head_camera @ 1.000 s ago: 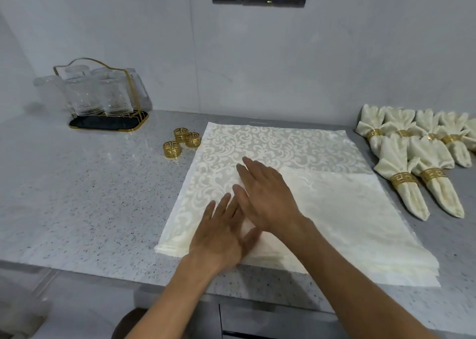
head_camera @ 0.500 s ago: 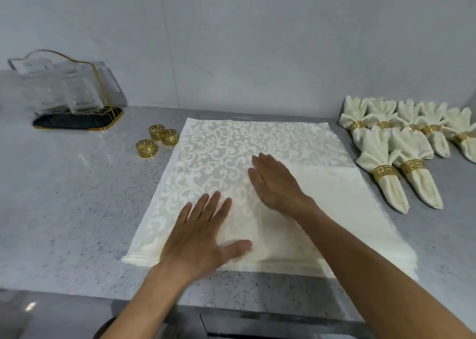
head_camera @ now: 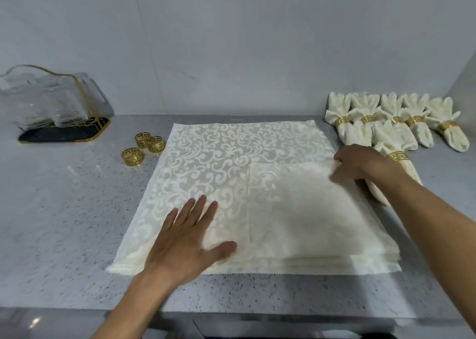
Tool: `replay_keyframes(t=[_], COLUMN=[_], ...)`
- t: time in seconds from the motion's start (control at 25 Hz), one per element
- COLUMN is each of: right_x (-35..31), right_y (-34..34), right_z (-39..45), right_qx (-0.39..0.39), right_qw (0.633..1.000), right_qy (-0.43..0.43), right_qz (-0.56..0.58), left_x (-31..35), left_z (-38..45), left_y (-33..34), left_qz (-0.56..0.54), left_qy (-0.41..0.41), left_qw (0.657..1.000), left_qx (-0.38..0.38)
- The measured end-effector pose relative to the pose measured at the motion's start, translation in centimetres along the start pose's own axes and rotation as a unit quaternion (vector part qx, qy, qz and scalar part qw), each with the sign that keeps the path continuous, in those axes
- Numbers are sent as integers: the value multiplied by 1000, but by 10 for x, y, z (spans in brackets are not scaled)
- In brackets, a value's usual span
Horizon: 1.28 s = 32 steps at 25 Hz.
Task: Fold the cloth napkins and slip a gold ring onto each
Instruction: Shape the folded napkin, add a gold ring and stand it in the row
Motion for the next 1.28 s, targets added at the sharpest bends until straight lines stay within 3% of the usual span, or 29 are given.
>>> replay_keyframes(t=[0.08, 0.2, 0.4, 0.72, 0.88, 0.96, 1.08, 1.2, 1.28], right_x=[1, -27, -110, -128, -122, -122, -126, -138, -123], right_y=[-1, 7, 59, 83, 63, 43, 33, 59, 57], right_z=[-18, -73, -168, -191, -193, -174, -128, -105, -109], right_qx=[72, 222, 318, 278, 162, 136, 198, 90, 106], right_qw=[991, 941, 904, 894, 919, 917, 944, 978, 976], right_qy=[1, 17, -93, -187, -209, -195, -126, -114, -89], right_qz=[115, 254, 269, 297, 291, 321, 232, 151, 169], left_x=[0, 1, 13, 56, 61, 60, 58, 59, 58], left_z=[0, -1, -17, -30, -23, -21, -20, -18, -18], left_y=[-1, 0, -1, 12, 17, 19, 21, 19, 18], left_qz=[2, -27, -27, -107, -95, -79, -35, -2, 7], left_qy=[5, 20, 136, 190, 208, 229, 264, 284, 292], left_qw=[1000, 998, 956, 958, 951, 943, 933, 930, 928], left_qx=[4, 46, 258, 186, 208, 230, 242, 232, 232])
Point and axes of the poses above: each hand's wrist, its own z-axis towards the middle knuckle, its own y-axis out of the palm, x = y × z, the point moved 1 cm from there along z, towards the middle knuckle, and after that the axes turned 9 degrees about x, right-handed, at the moved point
